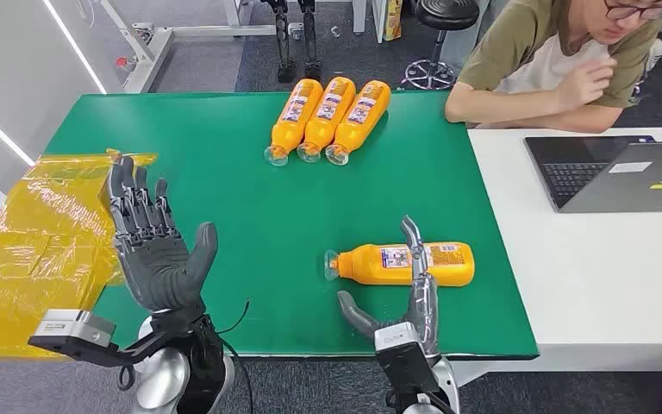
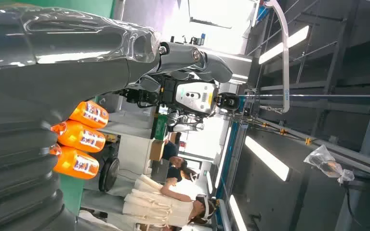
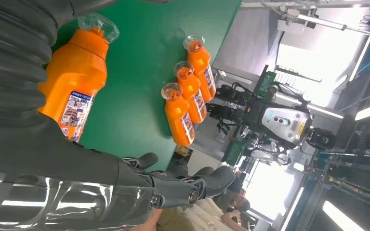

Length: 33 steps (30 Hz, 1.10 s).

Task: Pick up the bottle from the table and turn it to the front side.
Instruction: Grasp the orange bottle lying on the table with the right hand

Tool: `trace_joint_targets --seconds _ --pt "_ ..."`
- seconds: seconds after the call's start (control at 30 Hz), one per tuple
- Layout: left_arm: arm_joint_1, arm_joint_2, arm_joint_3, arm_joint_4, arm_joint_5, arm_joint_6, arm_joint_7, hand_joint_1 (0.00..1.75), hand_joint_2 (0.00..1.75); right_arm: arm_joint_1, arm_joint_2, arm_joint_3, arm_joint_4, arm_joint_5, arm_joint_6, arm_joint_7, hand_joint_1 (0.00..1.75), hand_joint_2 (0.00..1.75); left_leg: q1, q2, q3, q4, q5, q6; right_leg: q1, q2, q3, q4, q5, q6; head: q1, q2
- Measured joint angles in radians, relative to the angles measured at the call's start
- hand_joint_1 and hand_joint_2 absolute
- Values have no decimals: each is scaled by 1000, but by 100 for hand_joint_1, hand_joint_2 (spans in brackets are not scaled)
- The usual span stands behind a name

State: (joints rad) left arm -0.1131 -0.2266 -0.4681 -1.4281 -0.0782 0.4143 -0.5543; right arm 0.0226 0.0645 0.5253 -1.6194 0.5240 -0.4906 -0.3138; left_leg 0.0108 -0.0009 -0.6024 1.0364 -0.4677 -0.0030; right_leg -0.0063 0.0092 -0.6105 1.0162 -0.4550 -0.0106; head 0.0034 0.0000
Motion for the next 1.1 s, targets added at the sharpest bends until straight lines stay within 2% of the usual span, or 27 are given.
trace_joint_targets --seconds 0.13,0.23,0.3,0.37,0.43,0.53,0.7,0.8,0.93,1.1 --pt "0 0 0 1 0 -3 0 0 175 -2 0 0 1 43 3 10 0 175 0 0 0 0 0 0 0 0 0 0 0 0 0 0" --pt "-2 -1 0 4 -1 -12 -4 0 175 -16 -9 -1 1 193 -16 26 0 175 0 0 0 0 0 0 0 0 0 0 0 0 0 0" --pt "-9 -1 0 11 0 -18 -12 0 175 -37 -31 -4 2 301 -31 42 0 175 0 0 0 0 0 0 0 0 0 0 0 0 0 0" --pt "-17 -1 0 21 6 -23 -24 0 175 -67 -70 -14 6 361 -4 75 0 175 0 0 0 0 0 0 0 0 0 0 0 0 0 0" --pt "-24 0 0 32 17 -28 -35 0 175 -105 -125 -25 19 394 81 122 0 175 -1 0 0 1 0 0 0 0 1 0 1 1 0 0" --pt "-38 3 0 47 30 -38 -42 0 175 -179 -223 -34 52 405 268 172 0 175 -1 0 0 2 1 2 0 0 1 -1 2 3 0 0" --pt "-57 8 0 62 42 -64 -38 0 175 -340 -415 -23 117 324 580 155 0 175 -1 0 -1 3 2 2 -1 0 1 -1 4 4 0 0" --pt "-67 10 -1 66 43 -71 -35 0 175 -469 -512 17 160 257 721 135 0 175 -1 0 -2 4 2 3 -1 0 1 -1 4 4 0 0" --pt "-74 18 -1 67 46 -71 -31 0 175 -659 -594 110 215 136 858 142 0 175 -1 0 -1 4 2 3 -2 1 0 0 4 4 0 0" --pt "-96 27 -5 69 64 -71 -21 0 175 -816 -646 239 282 20 953 172 0 175 -1 -2 -1 4 2 2 -2 0 0 0 4 4 0 0"
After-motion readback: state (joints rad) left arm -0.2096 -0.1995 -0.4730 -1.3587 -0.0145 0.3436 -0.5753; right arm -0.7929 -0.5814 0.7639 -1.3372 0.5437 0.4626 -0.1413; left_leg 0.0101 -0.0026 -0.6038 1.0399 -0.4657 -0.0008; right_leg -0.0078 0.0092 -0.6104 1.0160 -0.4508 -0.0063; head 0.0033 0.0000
